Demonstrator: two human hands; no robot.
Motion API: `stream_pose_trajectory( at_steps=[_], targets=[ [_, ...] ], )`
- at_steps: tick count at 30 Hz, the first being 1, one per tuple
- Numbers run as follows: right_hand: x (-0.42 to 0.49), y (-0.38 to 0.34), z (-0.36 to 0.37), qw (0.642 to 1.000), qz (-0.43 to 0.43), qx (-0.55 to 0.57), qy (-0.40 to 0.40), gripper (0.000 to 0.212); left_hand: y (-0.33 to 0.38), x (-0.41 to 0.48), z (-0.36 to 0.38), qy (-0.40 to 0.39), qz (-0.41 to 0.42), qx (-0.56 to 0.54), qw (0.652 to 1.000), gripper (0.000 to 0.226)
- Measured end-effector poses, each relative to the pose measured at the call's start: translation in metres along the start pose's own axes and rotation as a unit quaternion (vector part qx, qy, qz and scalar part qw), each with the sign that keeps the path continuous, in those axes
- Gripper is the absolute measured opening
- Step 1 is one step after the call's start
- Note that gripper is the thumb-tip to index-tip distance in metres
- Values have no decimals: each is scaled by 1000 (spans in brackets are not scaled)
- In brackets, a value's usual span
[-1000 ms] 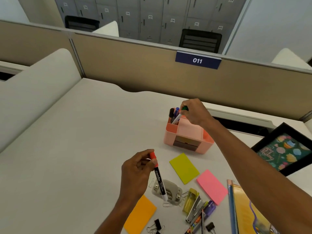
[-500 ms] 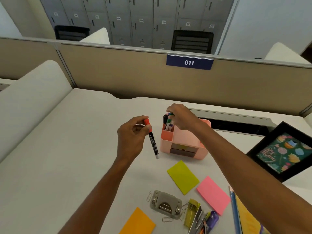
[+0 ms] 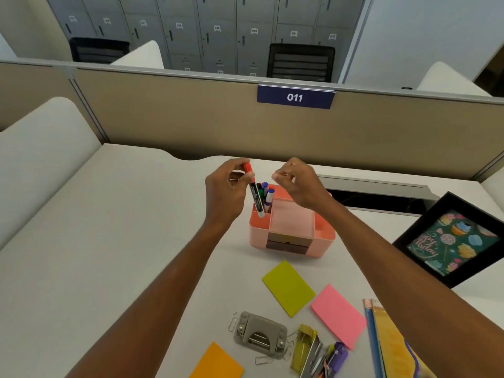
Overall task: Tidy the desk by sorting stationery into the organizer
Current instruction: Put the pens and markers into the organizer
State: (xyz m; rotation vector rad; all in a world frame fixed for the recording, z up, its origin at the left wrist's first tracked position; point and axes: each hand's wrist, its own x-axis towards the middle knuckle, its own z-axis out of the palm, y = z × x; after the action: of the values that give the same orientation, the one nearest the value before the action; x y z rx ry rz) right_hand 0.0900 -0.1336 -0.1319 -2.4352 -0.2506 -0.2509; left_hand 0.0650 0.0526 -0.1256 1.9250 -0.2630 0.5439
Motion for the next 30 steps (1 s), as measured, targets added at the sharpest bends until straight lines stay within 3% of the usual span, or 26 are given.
stream_pose_trajectory(
  at_steps=[6, 12, 18, 26, 30],
  targets=[
    [-27, 19, -12, 996, 76, 20, 34, 19, -21, 17, 25, -31, 39, 45, 998, 26],
    [-39, 23, -9, 993, 94, 51, 39, 23, -28, 16, 38, -59, 73, 63, 994, 27],
    [-38, 22, -9, 993, 94, 54, 47, 23, -27, 20, 38, -97, 144, 98, 980, 24],
    [-42, 27, -9, 995, 80, 38, 49, 22, -49, 0, 38, -138, 106, 94, 980, 23],
    [-45, 30, -8, 996, 75, 12, 40, 20, -59, -10, 37, -157, 152, 130, 967, 16]
  ],
)
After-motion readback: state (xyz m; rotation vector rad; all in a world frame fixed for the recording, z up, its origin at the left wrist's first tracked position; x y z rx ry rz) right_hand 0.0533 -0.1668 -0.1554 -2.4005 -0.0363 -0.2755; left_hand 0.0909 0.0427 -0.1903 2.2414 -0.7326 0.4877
